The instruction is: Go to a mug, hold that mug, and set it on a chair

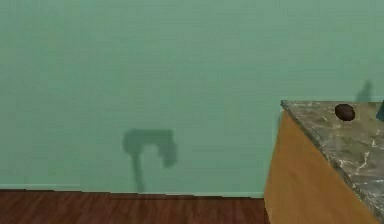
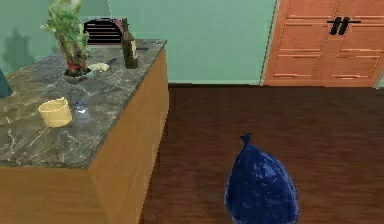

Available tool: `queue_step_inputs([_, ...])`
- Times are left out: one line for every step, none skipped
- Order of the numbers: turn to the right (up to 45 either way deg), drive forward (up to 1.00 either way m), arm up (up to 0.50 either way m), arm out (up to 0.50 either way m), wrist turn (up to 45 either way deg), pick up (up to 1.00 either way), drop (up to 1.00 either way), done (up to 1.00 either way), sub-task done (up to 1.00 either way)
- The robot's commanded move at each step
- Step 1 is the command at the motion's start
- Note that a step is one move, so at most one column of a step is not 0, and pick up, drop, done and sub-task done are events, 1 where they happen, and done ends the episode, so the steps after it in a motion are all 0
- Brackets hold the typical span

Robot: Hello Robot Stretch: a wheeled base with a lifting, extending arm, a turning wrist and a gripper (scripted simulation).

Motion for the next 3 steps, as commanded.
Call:
queue_step_inputs([-30.0,0.0,0.0,0.0,0.0,0.0,0.0,0.0,0.0])
queue_step_inputs([45.0,0.0,0.0,0.0,0.0,0.0,0.0,0.0,0.0])
queue_step_inputs([45.0,0.0,0.0,0.0,0.0,0.0,0.0,0.0,0.0])
